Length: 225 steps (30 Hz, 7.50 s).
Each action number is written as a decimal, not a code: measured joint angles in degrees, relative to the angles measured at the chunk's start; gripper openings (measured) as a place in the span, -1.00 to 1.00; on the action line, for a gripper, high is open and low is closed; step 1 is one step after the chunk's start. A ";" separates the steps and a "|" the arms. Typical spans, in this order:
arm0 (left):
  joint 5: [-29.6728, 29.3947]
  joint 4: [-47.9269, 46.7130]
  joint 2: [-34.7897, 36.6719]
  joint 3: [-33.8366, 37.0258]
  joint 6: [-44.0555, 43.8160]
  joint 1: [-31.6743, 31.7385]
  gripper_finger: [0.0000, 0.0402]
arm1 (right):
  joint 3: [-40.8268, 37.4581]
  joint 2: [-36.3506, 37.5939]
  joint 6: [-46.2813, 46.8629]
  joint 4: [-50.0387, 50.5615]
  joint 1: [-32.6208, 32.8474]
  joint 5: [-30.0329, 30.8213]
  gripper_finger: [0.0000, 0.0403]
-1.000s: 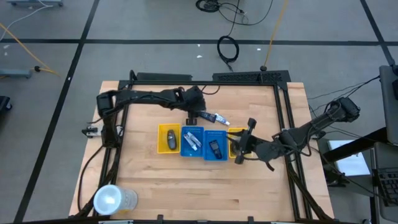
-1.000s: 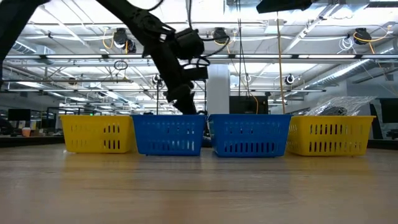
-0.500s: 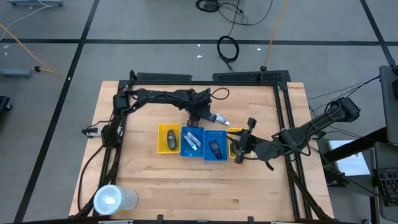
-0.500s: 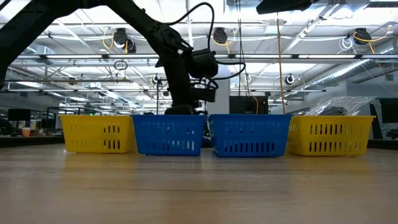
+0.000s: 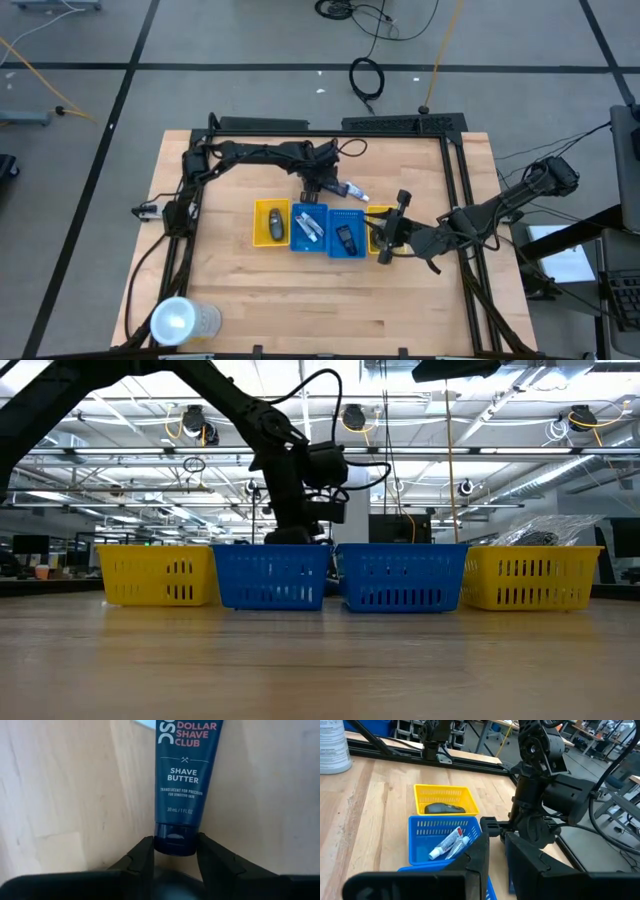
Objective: Pick & Place Travel size toiletries
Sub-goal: Put the blue shaving cream into the right blue basket
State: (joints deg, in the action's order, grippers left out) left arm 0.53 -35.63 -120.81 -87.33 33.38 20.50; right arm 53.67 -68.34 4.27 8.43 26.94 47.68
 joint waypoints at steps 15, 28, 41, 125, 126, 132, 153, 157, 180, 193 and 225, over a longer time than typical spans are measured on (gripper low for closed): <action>-0.64 1.75 -1.36 -0.24 1.21 -0.68 -0.56 | 0.00 0.00 0.10 0.39 -0.02 0.00 -0.73; -2.17 0.96 4.17 0.11 -1.97 -0.64 -0.98 | 0.00 -0.02 0.93 0.89 -0.02 0.00 -0.73; -2.04 5.05 9.37 0.04 -9.71 -0.64 -0.94 | 0.00 -0.02 1.06 1.07 -0.02 0.00 -0.73; -4.07 5.99 -1.32 -0.70 -42.01 -2.33 -0.54 | -3.51 -0.02 -0.42 -3.76 -1.53 0.02 -0.73; -4.05 5.79 -0.86 -1.06 -41.83 -2.33 -0.54 | -3.50 -0.02 -0.43 -3.76 -1.53 0.04 -0.73; -5.78 4.75 4.01 -1.40 -39.83 -2.67 -0.54 | -3.50 -0.02 -0.23 -3.75 -1.53 0.07 -0.73; -36.38 -2.03 24.02 -1.40 -23.12 -21.93 -0.54 | -3.50 -0.02 1.07 -4.31 -5.16 0.24 -0.73; -42.01 -3.53 23.64 -1.38 -19.35 -26.41 -0.54 | -3.50 -0.02 0.99 -6.18 -6.80 0.19 -0.73; -57.63 -5.46 22.12 -1.38 -16.54 -38.74 -0.54 | -3.50 0.06 -2.46 -17.36 -12.41 -14.82 -0.73; -57.61 -5.44 21.64 -1.38 -16.99 -39.18 -0.54 | -3.50 1.97 -3.32 -17.20 -12.39 -14.99 -0.73; -59.51 -3.93 21.64 -1.38 -15.91 -40.14 -0.54 | -3.58 2.32 -0.65 -15.97 -16.59 -22.19 -0.73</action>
State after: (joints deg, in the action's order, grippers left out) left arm -58.98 -39.55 -99.18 -88.71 17.47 -19.64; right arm 50.09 -66.02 3.62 -7.54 10.34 25.49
